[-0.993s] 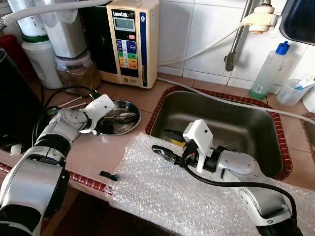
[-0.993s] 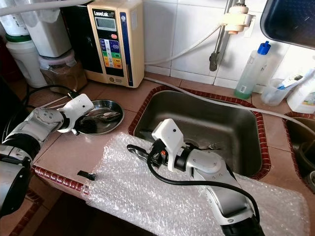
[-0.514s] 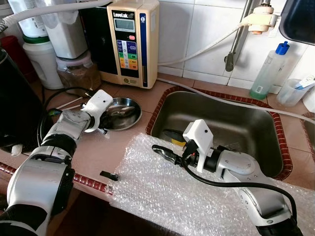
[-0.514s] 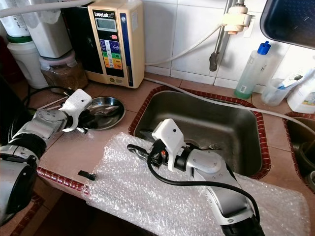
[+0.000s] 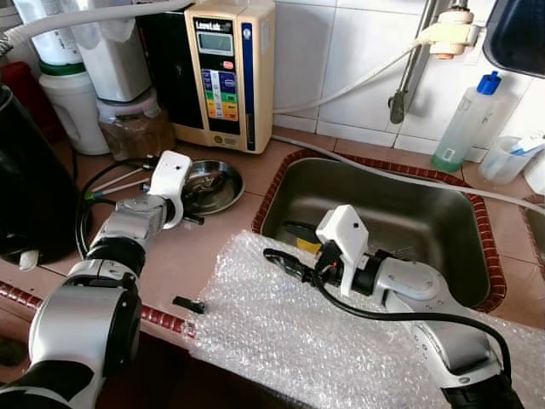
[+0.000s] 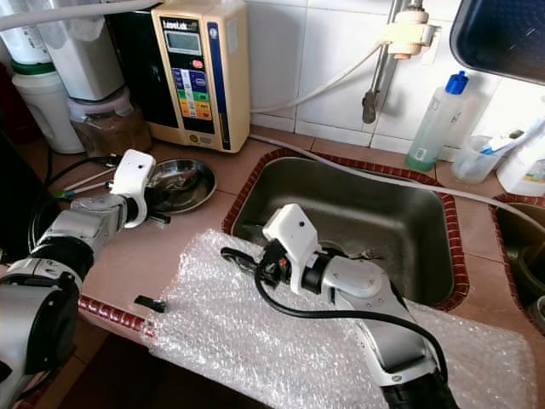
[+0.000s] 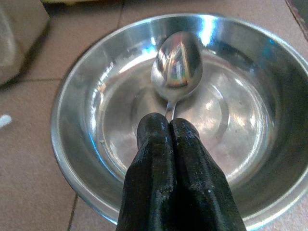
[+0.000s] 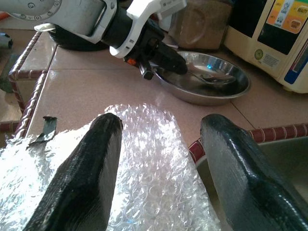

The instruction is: Kitchen organization

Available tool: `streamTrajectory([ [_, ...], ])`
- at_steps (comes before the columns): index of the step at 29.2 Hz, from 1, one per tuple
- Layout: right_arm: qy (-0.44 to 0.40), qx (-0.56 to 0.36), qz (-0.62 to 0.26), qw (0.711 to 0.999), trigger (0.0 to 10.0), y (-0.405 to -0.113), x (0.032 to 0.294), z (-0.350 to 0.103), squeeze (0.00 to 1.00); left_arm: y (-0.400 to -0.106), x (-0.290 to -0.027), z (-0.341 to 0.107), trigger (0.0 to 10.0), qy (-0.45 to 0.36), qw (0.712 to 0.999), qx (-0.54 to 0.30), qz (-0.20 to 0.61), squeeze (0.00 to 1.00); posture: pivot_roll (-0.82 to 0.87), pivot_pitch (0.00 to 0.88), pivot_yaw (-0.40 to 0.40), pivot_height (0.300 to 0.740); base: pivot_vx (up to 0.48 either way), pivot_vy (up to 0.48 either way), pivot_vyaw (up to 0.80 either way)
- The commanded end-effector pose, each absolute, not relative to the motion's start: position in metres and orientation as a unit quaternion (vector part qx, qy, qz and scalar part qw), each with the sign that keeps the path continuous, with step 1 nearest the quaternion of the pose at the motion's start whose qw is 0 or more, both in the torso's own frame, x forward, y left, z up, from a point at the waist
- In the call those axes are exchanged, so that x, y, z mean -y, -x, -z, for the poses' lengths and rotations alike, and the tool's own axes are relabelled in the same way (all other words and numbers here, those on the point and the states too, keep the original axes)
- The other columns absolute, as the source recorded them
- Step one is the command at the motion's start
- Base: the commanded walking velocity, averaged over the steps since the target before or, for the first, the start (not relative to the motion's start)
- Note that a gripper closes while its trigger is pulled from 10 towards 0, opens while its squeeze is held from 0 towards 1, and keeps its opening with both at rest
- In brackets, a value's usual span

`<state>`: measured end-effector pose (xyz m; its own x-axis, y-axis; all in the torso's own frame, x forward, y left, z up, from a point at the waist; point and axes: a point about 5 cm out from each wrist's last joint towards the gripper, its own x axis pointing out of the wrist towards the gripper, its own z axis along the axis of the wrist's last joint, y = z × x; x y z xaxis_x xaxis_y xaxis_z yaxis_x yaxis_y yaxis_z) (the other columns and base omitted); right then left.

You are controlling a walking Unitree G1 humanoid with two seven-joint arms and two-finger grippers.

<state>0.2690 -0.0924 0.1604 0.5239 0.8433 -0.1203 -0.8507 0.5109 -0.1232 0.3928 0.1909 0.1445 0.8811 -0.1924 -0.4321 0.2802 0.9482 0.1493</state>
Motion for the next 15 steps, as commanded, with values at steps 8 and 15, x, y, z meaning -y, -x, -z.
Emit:
streamTrajectory([
  [8, 0.092, -0.02, -0.485, 0.869, 10.0, -0.272, 0.094, -0.161, 0.0, -0.389, -0.184, -0.174, 0.0, -0.112, 0.98, -0.127, 0.102, 0.0, 0.04, 0.0, 0.039, 0.74, 0.0, 0.0, 0.0],
  [15, 0.095, -0.02, -0.485, 0.869, 10.0, -0.273, 0.094, -0.161, 0.0, -0.373, -0.176, -0.17, 0.0, -0.113, 0.979, -0.128, 0.112, 0.0, 0.03, 0.0, 0.034, 0.74, 0.0, 0.0, 0.0],
])
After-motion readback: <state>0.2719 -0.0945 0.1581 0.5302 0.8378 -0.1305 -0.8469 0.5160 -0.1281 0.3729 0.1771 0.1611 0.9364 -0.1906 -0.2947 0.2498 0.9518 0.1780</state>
